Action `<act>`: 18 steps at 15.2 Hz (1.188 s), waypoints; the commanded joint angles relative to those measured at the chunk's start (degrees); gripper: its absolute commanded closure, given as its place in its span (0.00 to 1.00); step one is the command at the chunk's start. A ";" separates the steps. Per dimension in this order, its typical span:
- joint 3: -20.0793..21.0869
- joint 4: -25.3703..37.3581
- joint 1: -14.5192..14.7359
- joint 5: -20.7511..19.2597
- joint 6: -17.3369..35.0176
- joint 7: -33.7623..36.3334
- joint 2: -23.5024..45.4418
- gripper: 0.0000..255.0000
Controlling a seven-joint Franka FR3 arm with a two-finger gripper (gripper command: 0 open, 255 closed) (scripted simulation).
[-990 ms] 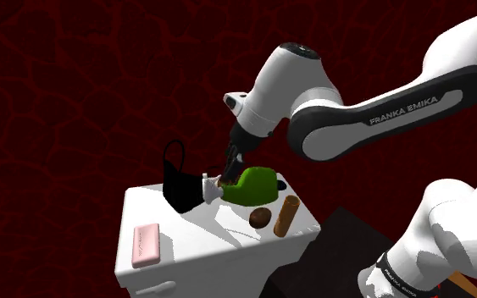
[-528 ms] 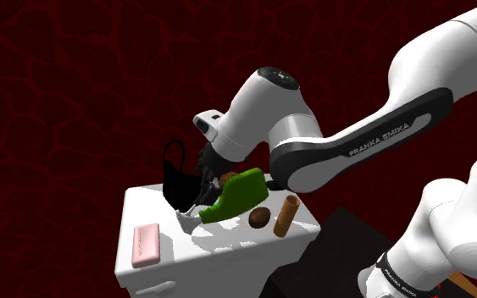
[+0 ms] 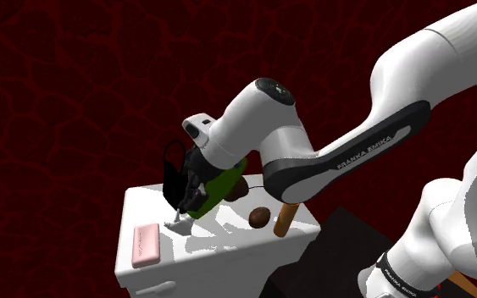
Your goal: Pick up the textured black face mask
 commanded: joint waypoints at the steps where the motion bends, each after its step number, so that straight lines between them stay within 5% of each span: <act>1: -0.13 -1.11 0.51 -3.25 -1.88 2.42 3.33 0.00; 3: -0.41 -1.11 0.79 -3.19 -1.87 2.37 3.32 0.00; 4: -0.80 0.48 1.02 -4.79 -1.88 3.46 5.12 1.00; 11: -1.35 0.96 0.61 -5.41 -1.07 3.10 6.39 1.00; 18: 0.88 -0.41 0.09 1.62 -5.04 -1.60 0.39 1.00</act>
